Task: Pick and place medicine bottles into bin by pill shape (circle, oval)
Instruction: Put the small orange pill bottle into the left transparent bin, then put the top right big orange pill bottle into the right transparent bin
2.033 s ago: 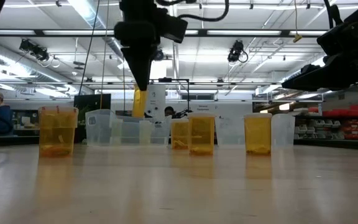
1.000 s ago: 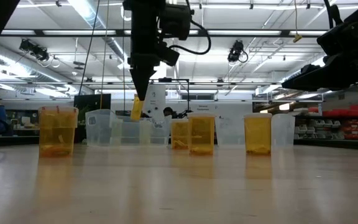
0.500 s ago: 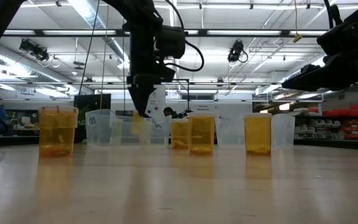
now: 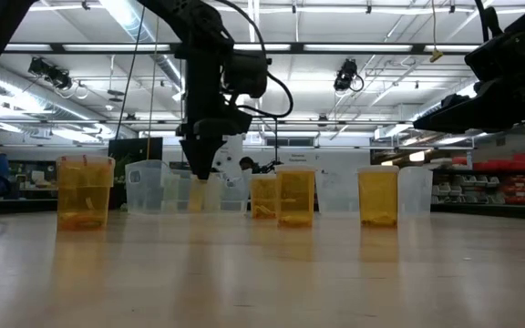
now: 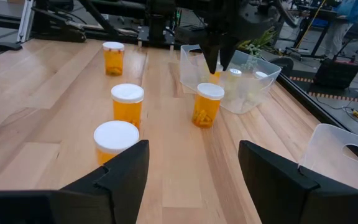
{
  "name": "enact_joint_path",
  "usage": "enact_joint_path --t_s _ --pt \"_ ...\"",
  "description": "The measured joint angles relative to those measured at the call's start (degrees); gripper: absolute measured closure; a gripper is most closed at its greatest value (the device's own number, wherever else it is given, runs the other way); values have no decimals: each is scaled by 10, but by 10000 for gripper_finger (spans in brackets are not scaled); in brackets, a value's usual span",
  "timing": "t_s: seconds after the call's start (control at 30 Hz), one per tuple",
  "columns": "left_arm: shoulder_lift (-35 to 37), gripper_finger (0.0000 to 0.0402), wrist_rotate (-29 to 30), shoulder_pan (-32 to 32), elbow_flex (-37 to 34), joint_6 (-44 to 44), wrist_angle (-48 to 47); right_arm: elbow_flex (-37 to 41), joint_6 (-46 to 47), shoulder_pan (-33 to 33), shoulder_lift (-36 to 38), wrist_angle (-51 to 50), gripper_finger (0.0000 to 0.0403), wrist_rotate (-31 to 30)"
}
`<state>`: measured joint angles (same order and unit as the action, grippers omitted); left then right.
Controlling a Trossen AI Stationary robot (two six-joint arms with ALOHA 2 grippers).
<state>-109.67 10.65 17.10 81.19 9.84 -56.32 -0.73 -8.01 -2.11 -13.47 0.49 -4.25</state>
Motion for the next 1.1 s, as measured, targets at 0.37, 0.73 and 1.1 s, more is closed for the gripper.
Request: enact_joint_path --t_s 0.37,0.73,1.1 --pt "0 249 -5 0 -2 1 4 0 0 0 0 0 148 0" --pt "-2 188 -5 -1 -2 -3 -6 0 0 0 0 0 148 0" --pt "-1 204 -4 -1 12 -6 -55 0 0 0 0 0 148 0"
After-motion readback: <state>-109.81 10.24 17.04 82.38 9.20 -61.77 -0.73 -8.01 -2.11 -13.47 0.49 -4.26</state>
